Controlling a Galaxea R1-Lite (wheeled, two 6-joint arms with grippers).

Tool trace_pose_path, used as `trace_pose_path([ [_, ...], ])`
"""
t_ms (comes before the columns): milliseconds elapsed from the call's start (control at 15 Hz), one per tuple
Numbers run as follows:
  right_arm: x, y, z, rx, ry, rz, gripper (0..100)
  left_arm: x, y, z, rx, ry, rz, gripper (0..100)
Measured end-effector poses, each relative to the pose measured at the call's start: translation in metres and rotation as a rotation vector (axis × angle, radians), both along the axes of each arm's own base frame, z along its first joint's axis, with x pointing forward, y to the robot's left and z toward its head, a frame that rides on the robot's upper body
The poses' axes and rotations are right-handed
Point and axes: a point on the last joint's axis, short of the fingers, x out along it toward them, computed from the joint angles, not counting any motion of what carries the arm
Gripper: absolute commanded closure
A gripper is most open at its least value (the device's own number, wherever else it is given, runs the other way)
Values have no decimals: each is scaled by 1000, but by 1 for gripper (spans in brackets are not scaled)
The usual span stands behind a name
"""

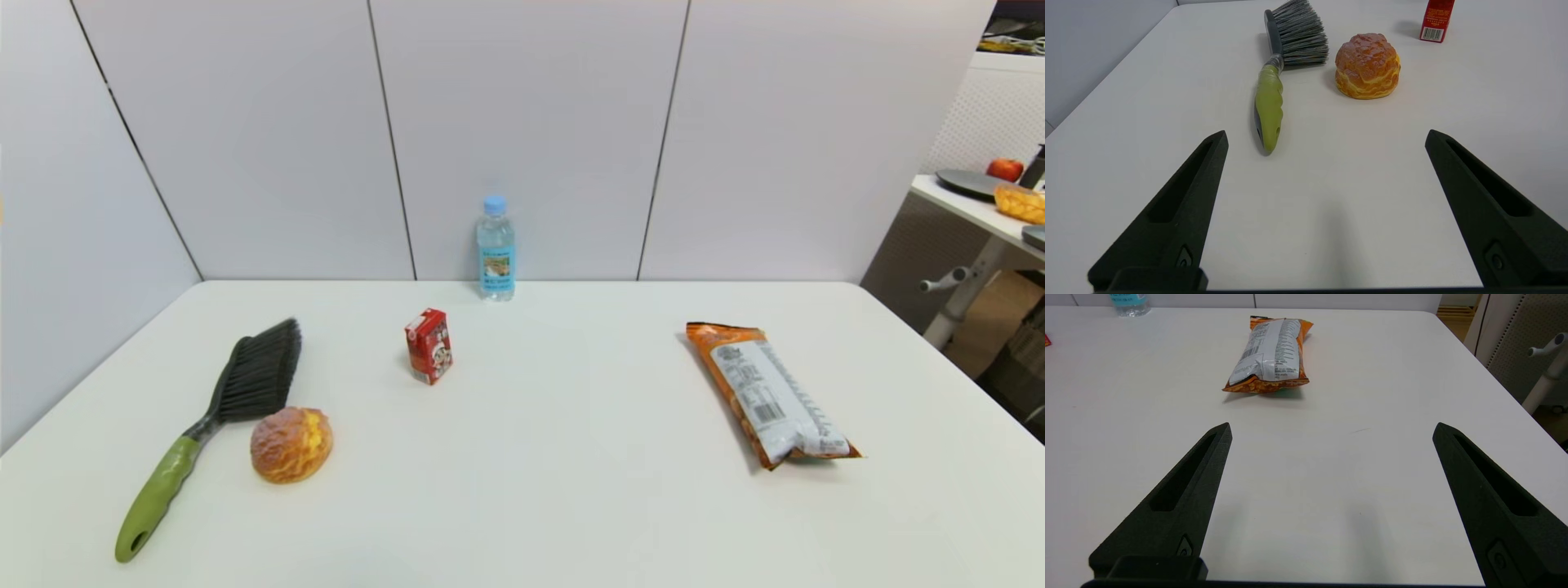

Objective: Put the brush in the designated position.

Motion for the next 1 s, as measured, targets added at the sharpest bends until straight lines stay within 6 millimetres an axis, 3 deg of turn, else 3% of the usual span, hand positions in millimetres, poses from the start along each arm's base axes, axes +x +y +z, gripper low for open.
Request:
trace_pose_path([
  [1000,0,0,0,1,0,1,0,0,0,0,0,0,0,0],
])
